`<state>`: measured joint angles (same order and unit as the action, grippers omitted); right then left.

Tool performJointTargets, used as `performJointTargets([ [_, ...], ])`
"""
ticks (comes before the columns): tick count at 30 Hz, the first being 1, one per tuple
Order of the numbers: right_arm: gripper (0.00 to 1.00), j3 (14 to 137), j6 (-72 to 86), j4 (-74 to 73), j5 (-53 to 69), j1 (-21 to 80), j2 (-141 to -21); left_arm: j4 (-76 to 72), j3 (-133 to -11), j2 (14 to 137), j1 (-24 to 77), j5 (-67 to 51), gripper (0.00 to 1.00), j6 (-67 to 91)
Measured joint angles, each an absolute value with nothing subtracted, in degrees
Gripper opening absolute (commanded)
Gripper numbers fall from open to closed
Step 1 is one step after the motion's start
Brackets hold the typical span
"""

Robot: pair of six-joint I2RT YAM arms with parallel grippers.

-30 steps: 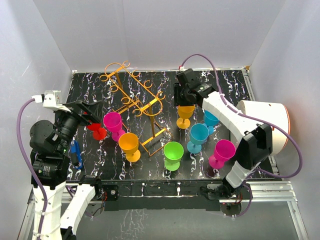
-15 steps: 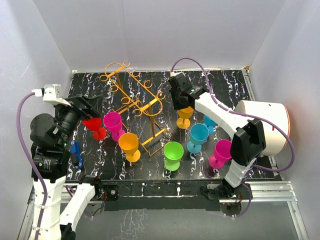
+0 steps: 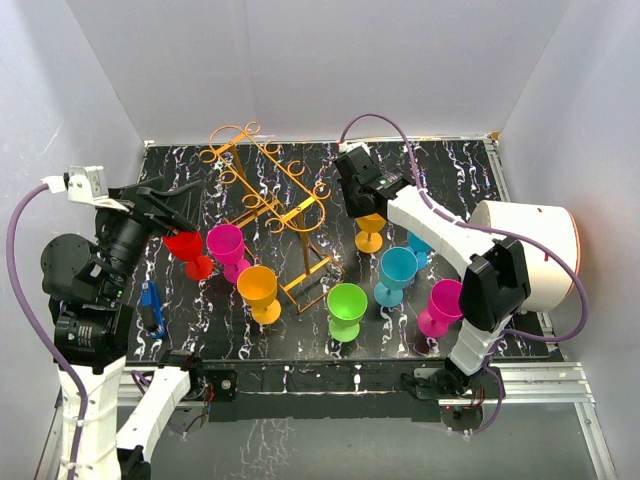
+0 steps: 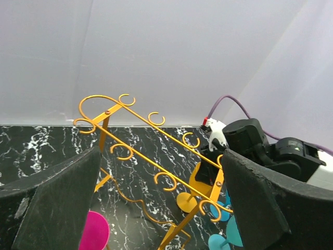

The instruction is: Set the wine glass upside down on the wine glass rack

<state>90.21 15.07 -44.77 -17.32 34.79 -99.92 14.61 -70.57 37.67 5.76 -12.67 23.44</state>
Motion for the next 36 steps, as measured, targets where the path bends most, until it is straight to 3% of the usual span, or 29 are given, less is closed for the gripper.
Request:
performJointTargets([
  [7, 0.0, 85.8, 15.2, -38.6, -21.1, 35.2, -94.2, 12.8, -71.9, 40.5, 5.8, -20.1, 0.99, 25.8],
  [17, 0.0, 75.1, 18.5, -16.8, -21.9, 35.4, -68.7, 9.1, -73.5, 48.7, 5.8, -33.0, 0.99, 33.0],
  [24, 0.0, 75.2, 24.3, -10.1, -23.0, 35.4, -64.8, -4.6, -73.9, 55.3, 5.8, -44.0, 0.99, 46.5],
  [28, 0.0, 75.2, 28.7, -7.0, -22.4, 35.4, -63.7, -12.7, -73.9, 58.8, 5.8, -45.8, 0.9, 56.9],
  [36, 0.0, 72.0, 37.5, 6.0, -19.0, 35.4, -59.6, -18.4, -76.4, 68.6, 12.8, -43.9, 0.94, 68.9],
])
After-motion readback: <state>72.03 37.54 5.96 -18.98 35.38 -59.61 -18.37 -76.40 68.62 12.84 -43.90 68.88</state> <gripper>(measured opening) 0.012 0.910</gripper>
